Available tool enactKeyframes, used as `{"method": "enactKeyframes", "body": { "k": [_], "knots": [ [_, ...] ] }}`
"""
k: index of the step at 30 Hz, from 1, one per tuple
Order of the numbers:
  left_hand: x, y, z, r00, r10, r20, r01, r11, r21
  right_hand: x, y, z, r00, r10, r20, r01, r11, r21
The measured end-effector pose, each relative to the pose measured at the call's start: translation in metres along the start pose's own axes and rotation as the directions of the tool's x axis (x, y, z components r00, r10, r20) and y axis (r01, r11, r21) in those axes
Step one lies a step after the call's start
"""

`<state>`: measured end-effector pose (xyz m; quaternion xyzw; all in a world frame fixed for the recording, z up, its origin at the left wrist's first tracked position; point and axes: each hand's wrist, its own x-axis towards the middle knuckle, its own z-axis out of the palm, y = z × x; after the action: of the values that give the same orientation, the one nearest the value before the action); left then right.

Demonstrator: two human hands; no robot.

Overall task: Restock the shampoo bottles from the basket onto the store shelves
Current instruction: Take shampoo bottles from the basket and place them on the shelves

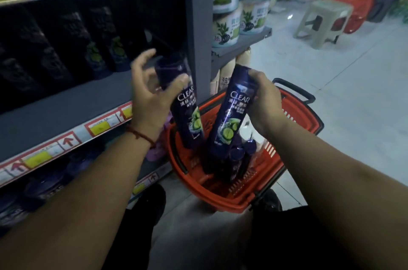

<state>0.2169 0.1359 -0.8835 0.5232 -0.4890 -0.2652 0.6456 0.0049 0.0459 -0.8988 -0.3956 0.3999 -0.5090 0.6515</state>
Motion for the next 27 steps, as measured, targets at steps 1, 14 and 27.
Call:
{"method": "enactKeyframes", "body": {
  "k": [1, 14, 27],
  "knots": [
    [-0.002, -0.011, 0.004, 0.990, -0.138, 0.023, 0.139, 0.989, -0.045, 0.001, 0.003, 0.004, 0.997, 0.078, 0.008, -0.078, 0.997, 0.024],
    [0.015, -0.017, 0.013, 0.665, -0.725, 0.179, 0.744, 0.624, -0.239, 0.010, -0.001, 0.015, 0.825, 0.500, 0.262, -0.513, 0.858, -0.022],
    [0.018, -0.003, -0.010, 0.722, -0.676, 0.148, 0.663, 0.613, -0.431, -0.004, -0.007, 0.039, 0.727, 0.534, 0.432, -0.601, 0.799, 0.023]
  ]
}}
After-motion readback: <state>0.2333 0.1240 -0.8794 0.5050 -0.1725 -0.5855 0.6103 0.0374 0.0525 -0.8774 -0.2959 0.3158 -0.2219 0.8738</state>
